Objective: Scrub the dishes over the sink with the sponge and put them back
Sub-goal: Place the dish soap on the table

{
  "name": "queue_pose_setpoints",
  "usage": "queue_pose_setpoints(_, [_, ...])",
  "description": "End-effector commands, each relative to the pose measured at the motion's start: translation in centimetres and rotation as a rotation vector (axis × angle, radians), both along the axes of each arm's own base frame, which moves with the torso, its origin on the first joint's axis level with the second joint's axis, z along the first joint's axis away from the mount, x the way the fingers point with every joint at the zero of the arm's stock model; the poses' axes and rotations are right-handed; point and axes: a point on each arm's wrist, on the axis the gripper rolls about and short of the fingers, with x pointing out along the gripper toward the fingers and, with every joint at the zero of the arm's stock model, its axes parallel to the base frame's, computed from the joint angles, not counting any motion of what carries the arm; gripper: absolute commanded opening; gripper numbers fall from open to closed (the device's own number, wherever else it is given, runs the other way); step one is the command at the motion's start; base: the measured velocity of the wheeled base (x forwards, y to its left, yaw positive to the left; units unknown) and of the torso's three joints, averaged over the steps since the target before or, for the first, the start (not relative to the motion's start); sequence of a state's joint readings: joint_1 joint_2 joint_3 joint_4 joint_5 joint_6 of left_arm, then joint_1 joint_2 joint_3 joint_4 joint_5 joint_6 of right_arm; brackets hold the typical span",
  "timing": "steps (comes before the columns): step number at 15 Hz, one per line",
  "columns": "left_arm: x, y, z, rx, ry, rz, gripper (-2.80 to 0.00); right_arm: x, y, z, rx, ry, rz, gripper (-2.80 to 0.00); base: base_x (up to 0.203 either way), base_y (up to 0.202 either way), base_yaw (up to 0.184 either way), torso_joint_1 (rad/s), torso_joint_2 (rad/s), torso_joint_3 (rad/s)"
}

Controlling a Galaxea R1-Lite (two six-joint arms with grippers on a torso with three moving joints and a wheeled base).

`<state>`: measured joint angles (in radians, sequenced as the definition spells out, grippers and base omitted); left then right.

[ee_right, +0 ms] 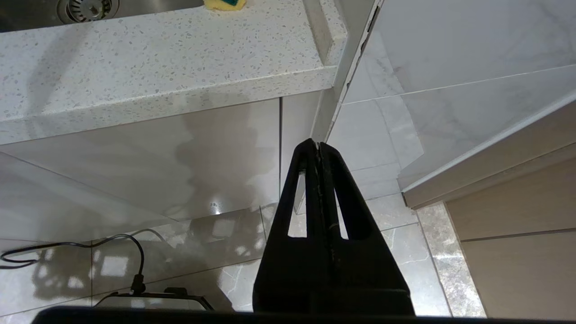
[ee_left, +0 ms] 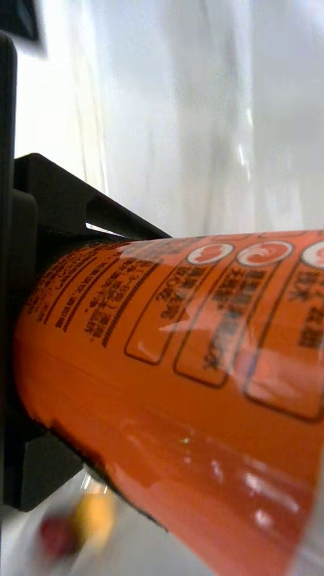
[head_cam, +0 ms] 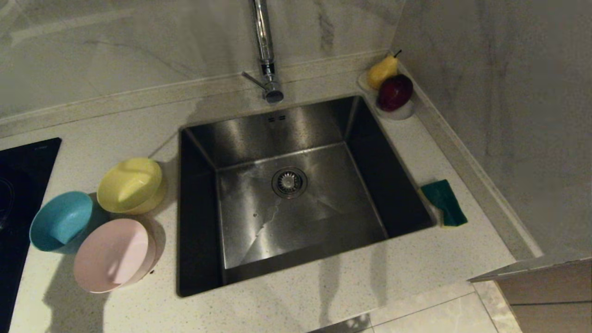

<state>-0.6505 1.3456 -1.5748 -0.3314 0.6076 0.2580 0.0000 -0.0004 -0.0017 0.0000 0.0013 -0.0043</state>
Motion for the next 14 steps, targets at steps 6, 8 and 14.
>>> queue_pose_setpoints(6, [6.4,8.9,-2.7,-0.167,0.034,0.416,-2.8,0.0,0.0,0.0,0.0,0.001,0.0,-2.8,0.0,0.0,0.0,0.0,0.0,0.0])
queue_pose_setpoints(8, [8.6,10.8,-5.2,-0.178,0.096,0.496,-2.8,0.0,0.0,0.0,0.0,0.001,0.0,-2.8,0.0,0.0,0.0,0.0,0.0,0.0])
queue_pose_setpoints(14, [15.2,14.4,-11.7,-0.214,0.012,0.651,-2.8,0.0,0.0,0.0,0.0,0.001,0.0,-2.8,0.0,0.0,0.0,0.0,0.0,0.0])
